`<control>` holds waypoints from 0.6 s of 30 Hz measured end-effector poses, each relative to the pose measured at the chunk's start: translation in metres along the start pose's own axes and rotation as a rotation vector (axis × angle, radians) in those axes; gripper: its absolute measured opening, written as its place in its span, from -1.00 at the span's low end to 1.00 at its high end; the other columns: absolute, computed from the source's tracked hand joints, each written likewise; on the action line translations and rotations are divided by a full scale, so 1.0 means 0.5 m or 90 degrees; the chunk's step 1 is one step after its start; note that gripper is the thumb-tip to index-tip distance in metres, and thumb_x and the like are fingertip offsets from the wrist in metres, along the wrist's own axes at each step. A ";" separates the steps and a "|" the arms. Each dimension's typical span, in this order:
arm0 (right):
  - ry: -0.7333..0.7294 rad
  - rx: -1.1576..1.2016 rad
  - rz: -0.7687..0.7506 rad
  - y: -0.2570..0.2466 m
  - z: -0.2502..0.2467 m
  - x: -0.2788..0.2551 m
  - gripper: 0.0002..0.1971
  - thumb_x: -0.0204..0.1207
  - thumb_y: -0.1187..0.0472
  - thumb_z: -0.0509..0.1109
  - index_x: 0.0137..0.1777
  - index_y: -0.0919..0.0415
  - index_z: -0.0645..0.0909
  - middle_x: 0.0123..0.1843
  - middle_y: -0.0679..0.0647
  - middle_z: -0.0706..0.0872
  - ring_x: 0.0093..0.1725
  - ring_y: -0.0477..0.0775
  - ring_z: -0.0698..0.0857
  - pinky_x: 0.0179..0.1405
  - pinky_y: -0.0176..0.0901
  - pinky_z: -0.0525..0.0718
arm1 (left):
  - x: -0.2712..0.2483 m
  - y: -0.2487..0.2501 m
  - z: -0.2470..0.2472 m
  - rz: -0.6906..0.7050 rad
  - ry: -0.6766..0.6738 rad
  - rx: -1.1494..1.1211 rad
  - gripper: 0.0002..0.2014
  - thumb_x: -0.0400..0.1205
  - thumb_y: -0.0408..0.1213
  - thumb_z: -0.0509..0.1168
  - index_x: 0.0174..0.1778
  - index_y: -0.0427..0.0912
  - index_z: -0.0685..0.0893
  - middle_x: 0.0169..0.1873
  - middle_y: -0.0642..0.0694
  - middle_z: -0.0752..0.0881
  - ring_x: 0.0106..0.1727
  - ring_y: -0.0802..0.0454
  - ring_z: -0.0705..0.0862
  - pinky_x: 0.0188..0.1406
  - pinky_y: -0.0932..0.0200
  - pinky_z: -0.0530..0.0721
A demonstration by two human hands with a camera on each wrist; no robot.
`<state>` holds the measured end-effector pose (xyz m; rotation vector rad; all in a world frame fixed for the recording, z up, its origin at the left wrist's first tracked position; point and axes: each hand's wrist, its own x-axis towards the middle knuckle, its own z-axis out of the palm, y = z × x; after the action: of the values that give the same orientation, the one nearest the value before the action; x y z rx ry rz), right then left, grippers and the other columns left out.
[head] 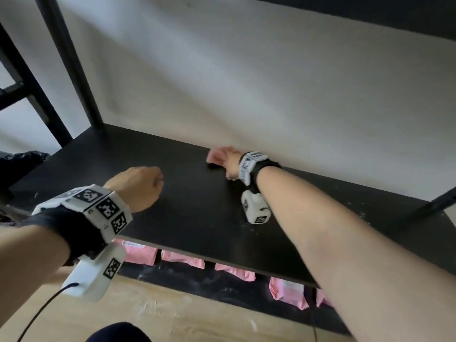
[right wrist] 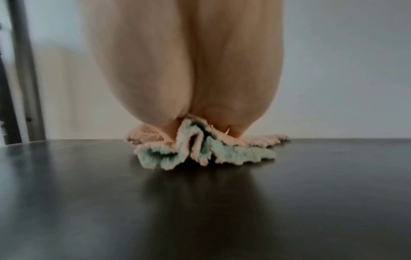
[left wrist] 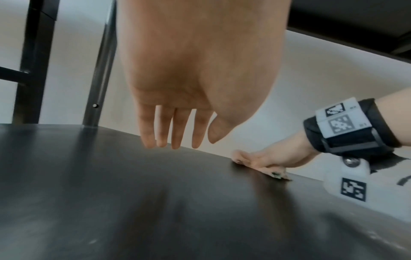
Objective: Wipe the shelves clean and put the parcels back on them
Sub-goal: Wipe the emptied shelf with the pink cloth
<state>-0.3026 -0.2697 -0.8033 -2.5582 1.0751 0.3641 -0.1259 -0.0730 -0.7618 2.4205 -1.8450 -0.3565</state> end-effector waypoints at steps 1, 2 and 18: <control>0.005 -0.006 0.058 0.044 -0.002 -0.028 -0.26 0.30 0.40 0.51 0.49 -0.03 0.44 0.51 0.15 0.46 0.48 0.25 0.47 0.47 0.20 0.46 | 0.003 0.013 0.000 0.011 -0.007 -0.003 -0.75 0.70 -0.13 0.08 0.19 -0.03 0.60 0.15 -0.09 0.68 0.14 -0.12 0.64 0.10 0.08 0.59; 0.031 0.006 0.102 0.089 0.006 -0.055 -0.32 0.42 0.38 0.46 0.55 0.12 0.39 0.57 0.27 0.37 0.55 0.32 0.36 0.56 0.24 0.32 | 0.006 0.027 -0.001 0.022 -0.015 -0.004 -0.74 0.70 -0.13 0.08 0.20 -0.04 0.60 0.16 -0.10 0.67 0.16 -0.13 0.63 0.10 0.09 0.57; 0.083 -0.175 -0.018 -0.048 0.055 -0.155 -0.47 0.54 0.18 0.37 0.49 -0.10 0.35 0.49 0.14 0.30 0.54 0.17 0.24 0.53 0.16 0.28 | -0.019 0.148 0.035 0.132 -0.028 0.013 -0.71 0.73 -0.15 0.02 0.27 -0.06 0.55 0.15 -0.08 0.64 0.11 -0.06 0.64 0.08 0.05 0.64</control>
<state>-0.3408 -0.1934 -0.7954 -2.8726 1.0994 0.3639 -0.2020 -0.0827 -0.7626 2.2229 -2.1034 -0.3784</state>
